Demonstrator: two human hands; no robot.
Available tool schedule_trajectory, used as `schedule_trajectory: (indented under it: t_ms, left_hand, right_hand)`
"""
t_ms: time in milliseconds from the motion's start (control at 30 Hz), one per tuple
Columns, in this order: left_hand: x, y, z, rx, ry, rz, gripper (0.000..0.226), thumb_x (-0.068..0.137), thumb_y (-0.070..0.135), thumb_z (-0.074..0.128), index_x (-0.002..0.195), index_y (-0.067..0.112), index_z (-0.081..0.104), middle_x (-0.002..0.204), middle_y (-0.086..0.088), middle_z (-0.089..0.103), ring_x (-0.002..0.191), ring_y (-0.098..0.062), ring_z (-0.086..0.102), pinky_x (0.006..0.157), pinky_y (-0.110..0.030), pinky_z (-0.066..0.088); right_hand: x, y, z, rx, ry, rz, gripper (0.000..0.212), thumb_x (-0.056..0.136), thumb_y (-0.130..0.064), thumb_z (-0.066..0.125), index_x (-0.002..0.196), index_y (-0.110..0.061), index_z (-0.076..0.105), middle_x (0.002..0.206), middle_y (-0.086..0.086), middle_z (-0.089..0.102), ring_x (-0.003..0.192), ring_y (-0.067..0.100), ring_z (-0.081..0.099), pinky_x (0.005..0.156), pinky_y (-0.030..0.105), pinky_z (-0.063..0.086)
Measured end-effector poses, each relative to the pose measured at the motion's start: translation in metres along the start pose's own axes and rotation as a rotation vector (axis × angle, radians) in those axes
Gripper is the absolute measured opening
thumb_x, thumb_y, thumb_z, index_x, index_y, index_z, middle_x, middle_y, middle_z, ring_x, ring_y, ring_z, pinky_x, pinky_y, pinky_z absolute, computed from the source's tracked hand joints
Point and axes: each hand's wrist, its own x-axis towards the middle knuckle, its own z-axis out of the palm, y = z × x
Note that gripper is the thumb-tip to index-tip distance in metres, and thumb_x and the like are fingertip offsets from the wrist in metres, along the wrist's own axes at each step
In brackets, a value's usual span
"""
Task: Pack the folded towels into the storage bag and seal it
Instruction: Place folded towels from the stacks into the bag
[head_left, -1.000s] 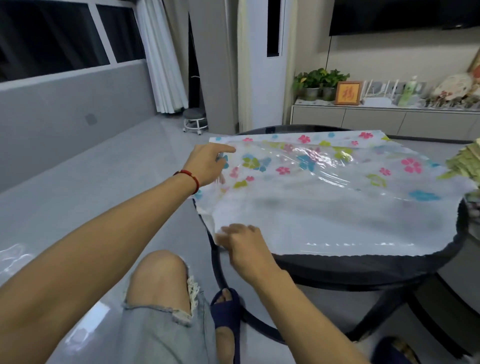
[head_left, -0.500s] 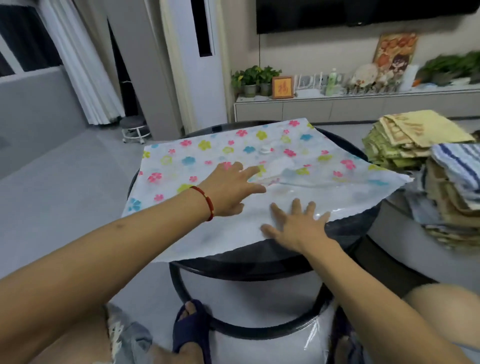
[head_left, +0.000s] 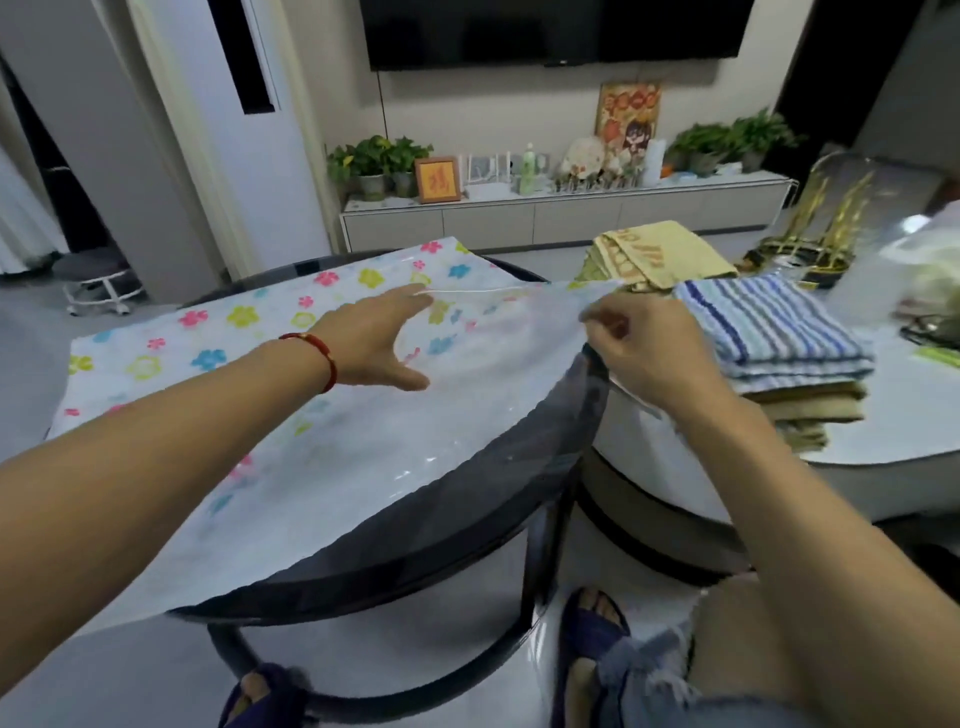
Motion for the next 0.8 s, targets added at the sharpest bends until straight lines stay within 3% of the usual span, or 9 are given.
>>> schedule_trajectory:
  t_ms: [100, 167, 233, 300, 433, 500, 633, 733, 800]
  left_hand:
    - [0.000, 0.003, -0.004, -0.152, 0.012, -0.048, 0.107, 0.068, 0.053, 0.082, 0.153, 0.023, 0.026, 0.163, 0.004, 0.019, 0.142, -0.023, 0.034, 0.113, -0.041, 0.037]
    - [0.001, 0.007, -0.005, -0.233, 0.030, -0.070, 0.105, 0.068, 0.051, 0.084, 0.152, 0.023, 0.028, 0.162, 0.004, 0.021, 0.140, -0.024, 0.037, 0.112, -0.041, 0.038]
    - [0.003, 0.009, -0.006, -0.276, 0.040, -0.085, 0.103, 0.068, 0.052, 0.083, 0.152, 0.024, 0.030, 0.162, 0.005, 0.022, 0.138, -0.026, 0.039, 0.111, -0.040, 0.038]
    - [0.005, 0.010, -0.006, -0.278, 0.045, -0.080, 0.102, 0.068, 0.052, 0.084, 0.151, 0.025, 0.031, 0.162, 0.005, 0.023, 0.137, -0.026, 0.040, 0.112, -0.040, 0.038]
    - [0.004, 0.010, -0.004, -0.253, 0.065, -0.061, 0.104, 0.066, 0.050, 0.085, 0.151, 0.024, 0.031, 0.161, 0.003, 0.024, 0.137, -0.028, 0.040, 0.112, -0.041, 0.038]
    - [0.003, 0.010, -0.003, -0.231, 0.055, -0.057, 0.107, 0.066, 0.049, 0.086, 0.152, 0.022, 0.028, 0.161, 0.001, 0.023, 0.136, -0.028, 0.040, 0.110, -0.040, 0.038]
    - [-0.001, 0.008, -0.003, -0.186, 0.040, -0.026, 0.111, 0.066, 0.049, 0.086, 0.154, 0.022, 0.023, 0.162, 0.001, 0.020, 0.136, -0.027, 0.038, 0.108, -0.036, 0.037]
    - [-0.003, 0.008, -0.006, -0.181, 0.039, -0.023, 0.112, 0.067, 0.049, 0.085, 0.154, 0.021, 0.020, 0.163, 0.001, 0.017, 0.139, -0.026, 0.035, 0.111, -0.036, 0.035]
    - [-0.002, 0.008, -0.009, -0.173, 0.038, -0.022, 0.113, 0.067, 0.050, 0.084, 0.155, 0.020, 0.019, 0.163, -0.001, 0.016, 0.143, -0.024, 0.028, 0.116, -0.038, 0.032]
  right_hand:
    - [0.029, 0.067, -0.043, -0.243, 0.155, 0.203, 0.027, 0.098, -0.013, 0.057, 0.114, -0.013, 0.079, 0.114, 0.022, 0.075, 0.104, 0.043, 0.065, 0.087, 0.051, 0.056]
    - [0.045, 0.113, -0.060, -0.416, 0.051, 0.448, 0.033, 0.103, -0.019, 0.050, 0.129, -0.023, 0.071, 0.139, 0.024, 0.059, 0.127, 0.046, 0.051, 0.105, 0.053, 0.046]
    - [0.049, 0.146, -0.065, -0.455, -0.141, 0.661, 0.038, 0.108, -0.035, 0.044, 0.143, -0.032, 0.058, 0.151, 0.024, 0.046, 0.138, 0.046, 0.041, 0.115, 0.054, 0.035]
    - [0.049, 0.168, -0.064, -0.441, -0.261, 0.678, 0.049, 0.106, -0.047, 0.042, 0.153, -0.035, 0.045, 0.154, 0.024, 0.047, 0.138, 0.047, 0.044, 0.116, 0.056, 0.035]
    - [0.050, 0.177, -0.072, -0.469, -0.271, 0.680, 0.074, 0.087, -0.073, 0.061, 0.153, -0.050, 0.038, 0.156, 0.016, 0.048, 0.136, 0.046, 0.045, 0.111, 0.055, 0.034]
    - [0.052, 0.173, -0.081, -0.473, -0.288, 0.633, 0.080, 0.082, -0.073, 0.068, 0.153, -0.050, 0.039, 0.156, 0.014, 0.049, 0.134, 0.044, 0.049, 0.109, 0.054, 0.041]
    - [0.061, 0.172, -0.100, -0.235, -0.282, 0.550, 0.065, 0.085, -0.038, 0.084, 0.144, -0.040, 0.057, 0.154, 0.014, 0.047, 0.124, 0.043, 0.055, 0.093, 0.046, 0.054]
    - [0.064, 0.156, -0.120, 0.269, -0.367, 0.696, 0.048, 0.086, -0.015, 0.083, 0.125, -0.039, 0.069, 0.143, 0.010, 0.056, 0.107, 0.036, 0.069, 0.079, 0.042, 0.061]
    - [0.061, 0.137, -0.131, 0.563, -0.452, 0.698, 0.045, 0.085, -0.011, 0.080, 0.117, -0.041, 0.074, 0.131, 0.008, 0.069, 0.092, 0.030, 0.079, 0.065, 0.036, 0.065]
